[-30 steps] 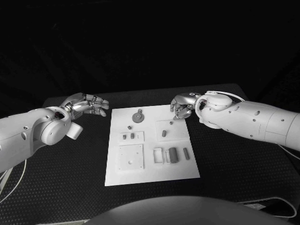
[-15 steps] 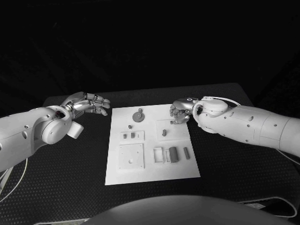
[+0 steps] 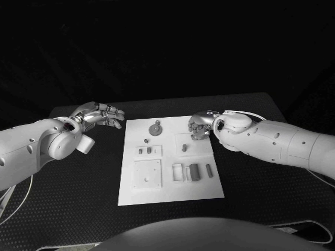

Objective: Assemble the parts on the task board

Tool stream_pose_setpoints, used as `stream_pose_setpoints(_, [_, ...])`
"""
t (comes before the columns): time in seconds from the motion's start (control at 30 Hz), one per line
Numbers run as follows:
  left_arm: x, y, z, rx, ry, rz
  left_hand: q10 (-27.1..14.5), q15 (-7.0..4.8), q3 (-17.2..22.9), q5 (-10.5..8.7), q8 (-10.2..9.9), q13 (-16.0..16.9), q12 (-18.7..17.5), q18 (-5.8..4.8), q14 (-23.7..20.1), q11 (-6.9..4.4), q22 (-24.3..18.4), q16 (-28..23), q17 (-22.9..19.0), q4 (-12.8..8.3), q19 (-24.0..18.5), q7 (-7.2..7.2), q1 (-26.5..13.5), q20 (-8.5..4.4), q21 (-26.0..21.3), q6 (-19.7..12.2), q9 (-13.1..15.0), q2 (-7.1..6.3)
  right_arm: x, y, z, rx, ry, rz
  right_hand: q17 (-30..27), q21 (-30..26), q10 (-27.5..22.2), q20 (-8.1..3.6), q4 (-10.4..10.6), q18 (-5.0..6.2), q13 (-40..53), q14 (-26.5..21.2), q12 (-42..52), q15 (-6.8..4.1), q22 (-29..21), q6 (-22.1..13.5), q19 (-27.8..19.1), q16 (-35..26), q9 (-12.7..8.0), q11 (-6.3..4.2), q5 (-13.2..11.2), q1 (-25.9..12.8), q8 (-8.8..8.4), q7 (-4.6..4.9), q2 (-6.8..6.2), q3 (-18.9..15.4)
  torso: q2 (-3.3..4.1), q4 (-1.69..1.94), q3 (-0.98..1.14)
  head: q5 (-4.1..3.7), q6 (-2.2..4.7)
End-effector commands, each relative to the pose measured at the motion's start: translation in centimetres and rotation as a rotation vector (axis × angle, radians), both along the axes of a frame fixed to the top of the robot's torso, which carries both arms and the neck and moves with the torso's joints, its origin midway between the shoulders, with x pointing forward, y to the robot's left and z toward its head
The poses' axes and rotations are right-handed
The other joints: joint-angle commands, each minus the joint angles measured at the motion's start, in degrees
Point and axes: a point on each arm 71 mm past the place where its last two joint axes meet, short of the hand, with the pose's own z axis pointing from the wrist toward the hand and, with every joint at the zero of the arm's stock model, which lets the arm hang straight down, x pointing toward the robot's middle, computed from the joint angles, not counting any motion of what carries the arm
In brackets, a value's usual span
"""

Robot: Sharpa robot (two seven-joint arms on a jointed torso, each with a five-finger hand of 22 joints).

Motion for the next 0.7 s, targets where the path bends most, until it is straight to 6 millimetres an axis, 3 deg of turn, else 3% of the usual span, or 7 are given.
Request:
stream_pose_setpoints(0.03, [0.0,-0.2,0.1,-0.01,0.0,-0.015,-0.41,0.03,-0.38,-0.27,0.29,-0.05,0.16,0.26,0.57,0.13,-0.09,-0.3,0.09,-0.09,0.3,1.29,-0.09,-0.02,-0.11,-0.36,0.01,0.68,-0.1,0.2,-0.2,-0.023,-0.019,0.011,-0.04,-0.1,-0.11,0.04,0.02,1.19,-0.36,-0.01,-0.3,-0.09,1.19,1.71,-0.16,-0.15,0.2,0.58,-0.08,-0.2,0.57,-0.77,0.9,0.14,0.0,-0.04,0.03,0.31,0.0])
stream_pose_setpoints(0.2, [0.0,-0.1,0.1,-0.009,0.0,-0.014,-0.43,0.02,-0.48,-0.27,0.27,-0.07,0.15,0.26,0.63,0.13,-0.18,-0.39,0.16,-0.1,0.35,1.33,-0.16,-0.03,-0.1,-0.47,0.0,0.67,-0.3,0.4,-0.5,-0.035,-0.039,0.019,-0.07,-0.13,0.47,0.03,0.0,1.19,-0.77,-0.02,-0.38,-0.2,1.18,2.61,-0.16,-0.17,0.24,0.46,-0.08,-0.28,0.93,-1.18,1.66,0.27,0.0,-0.09,-0.06,0.49,0.0])
stream_pose_setpoints(0.7, [0.0,0.0,0.1,0.0,0.001,-0.016,-0.56,0.0,-0.7,-0.29,0.24,-0.15,0.1,0.25,0.74,0.18,-0.4,-0.61,0.32,-0.09,0.43,1.42,-0.3,-0.06,-0.1,-0.72,-0.03,0.66,-0.8,0.6,-1.3,-0.059,-0.043,0.03,-0.03,0.14,2.39,-0.26,-0.06,1.19,-1.56,0.63,-0.27,-0.65,1.21,2.11,0.52,0.1,-0.28,-0.01,-0.08,0.06,0.34,-0.87,2.59,0.38,-0.01,-0.26,0.08,0.56,0.0])
